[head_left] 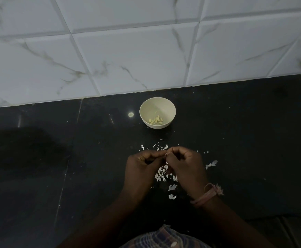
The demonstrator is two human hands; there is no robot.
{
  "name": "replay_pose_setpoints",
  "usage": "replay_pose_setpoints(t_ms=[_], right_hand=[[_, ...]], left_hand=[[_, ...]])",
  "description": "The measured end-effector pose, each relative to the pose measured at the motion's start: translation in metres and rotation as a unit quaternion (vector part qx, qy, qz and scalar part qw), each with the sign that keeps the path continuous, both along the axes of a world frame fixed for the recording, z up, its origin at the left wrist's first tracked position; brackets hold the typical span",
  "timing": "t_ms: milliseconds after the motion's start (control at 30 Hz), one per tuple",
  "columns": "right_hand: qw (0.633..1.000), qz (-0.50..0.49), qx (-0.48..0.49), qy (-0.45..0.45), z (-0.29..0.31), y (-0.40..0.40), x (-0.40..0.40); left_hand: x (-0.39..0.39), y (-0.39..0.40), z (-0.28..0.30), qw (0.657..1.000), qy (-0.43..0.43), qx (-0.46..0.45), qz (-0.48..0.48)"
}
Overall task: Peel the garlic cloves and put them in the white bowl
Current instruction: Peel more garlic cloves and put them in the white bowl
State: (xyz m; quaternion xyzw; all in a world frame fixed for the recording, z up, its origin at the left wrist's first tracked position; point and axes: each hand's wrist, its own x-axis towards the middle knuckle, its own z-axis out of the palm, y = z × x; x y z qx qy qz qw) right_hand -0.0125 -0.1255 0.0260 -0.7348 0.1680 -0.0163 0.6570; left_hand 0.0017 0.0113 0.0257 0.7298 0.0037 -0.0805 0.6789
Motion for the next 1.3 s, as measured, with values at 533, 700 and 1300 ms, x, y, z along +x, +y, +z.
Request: replay_pose_setpoints(t_ms=[533,700,1300], right_hand=[[0.995,0.009,0.074,0.064,0.0,-0.003,0.01],[0.992,0.026,0.103,0.073,0.003,-0.001,0.017],[0.988,-0.007,0.119,0.097,0.009,0.002,0.034]], left_hand=[[0.009,0.005,-0.003,0.998,-0.023,0.031,-0.043],[0.016,0.008,-0.002,0.999,-0.016,-0.002,-0.046],[0.029,-0.011,-0.023,0.955,0.157,-0.249,0.041]])
